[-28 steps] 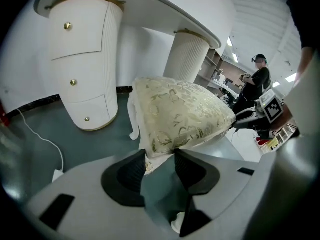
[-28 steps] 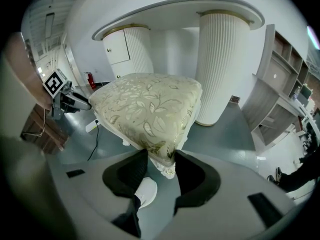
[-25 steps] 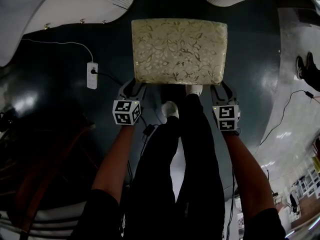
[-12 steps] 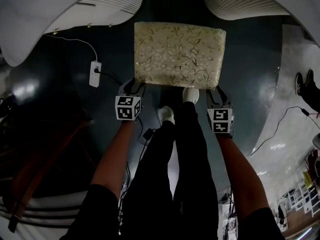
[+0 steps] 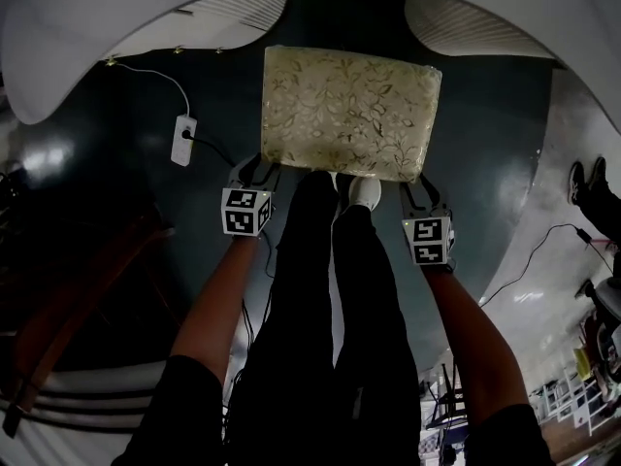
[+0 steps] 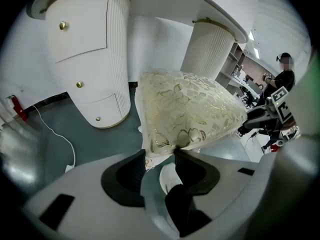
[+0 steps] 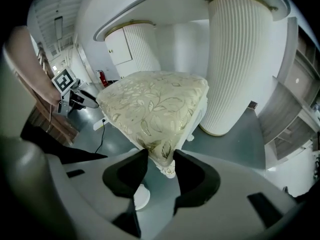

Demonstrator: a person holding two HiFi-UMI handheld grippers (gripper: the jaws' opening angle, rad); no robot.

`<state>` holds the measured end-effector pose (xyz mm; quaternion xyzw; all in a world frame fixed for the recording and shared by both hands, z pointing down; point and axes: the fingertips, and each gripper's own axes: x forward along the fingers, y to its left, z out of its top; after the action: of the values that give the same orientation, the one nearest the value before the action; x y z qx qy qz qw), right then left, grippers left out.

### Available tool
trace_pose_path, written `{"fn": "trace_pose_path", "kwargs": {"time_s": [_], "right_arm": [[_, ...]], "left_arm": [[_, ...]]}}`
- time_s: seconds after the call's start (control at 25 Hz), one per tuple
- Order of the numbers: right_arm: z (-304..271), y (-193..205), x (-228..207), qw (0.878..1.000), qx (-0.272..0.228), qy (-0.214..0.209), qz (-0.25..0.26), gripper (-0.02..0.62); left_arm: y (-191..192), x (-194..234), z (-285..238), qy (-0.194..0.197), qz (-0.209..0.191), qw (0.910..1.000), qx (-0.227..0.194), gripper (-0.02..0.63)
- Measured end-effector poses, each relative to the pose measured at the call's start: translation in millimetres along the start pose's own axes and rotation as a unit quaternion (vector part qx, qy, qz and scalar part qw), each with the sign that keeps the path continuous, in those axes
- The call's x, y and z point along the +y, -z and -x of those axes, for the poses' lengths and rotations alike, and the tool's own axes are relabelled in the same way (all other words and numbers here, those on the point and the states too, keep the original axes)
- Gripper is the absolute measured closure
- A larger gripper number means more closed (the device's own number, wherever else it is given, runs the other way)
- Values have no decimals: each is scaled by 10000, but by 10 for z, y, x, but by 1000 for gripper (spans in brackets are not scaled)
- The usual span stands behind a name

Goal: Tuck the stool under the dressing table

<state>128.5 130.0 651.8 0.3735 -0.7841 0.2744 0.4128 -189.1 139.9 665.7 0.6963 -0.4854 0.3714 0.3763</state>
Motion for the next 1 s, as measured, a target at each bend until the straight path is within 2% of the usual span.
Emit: {"fn": "trace_pose_path", "kwargs": {"time_s": [0.32, 0.56, 0.72, 1.0], "right_arm": [[26, -15, -53, 9997, -152, 157, -91, 419], [-15, 33, -94, 9998, 51, 203, -41, 419], [21, 10, -80, 9997, 65, 228, -7, 419], [27, -62, -89, 9994, 29, 272, -234, 417]], "left_arm": [[34, -57, 48, -46, 199, 9993, -301, 417], [178, -135, 4, 105, 285, 9995, -109, 417], [149, -130, 35, 171, 262, 9995, -68, 417], [57, -98, 50, 123, 186, 9997, -72, 417]]}}
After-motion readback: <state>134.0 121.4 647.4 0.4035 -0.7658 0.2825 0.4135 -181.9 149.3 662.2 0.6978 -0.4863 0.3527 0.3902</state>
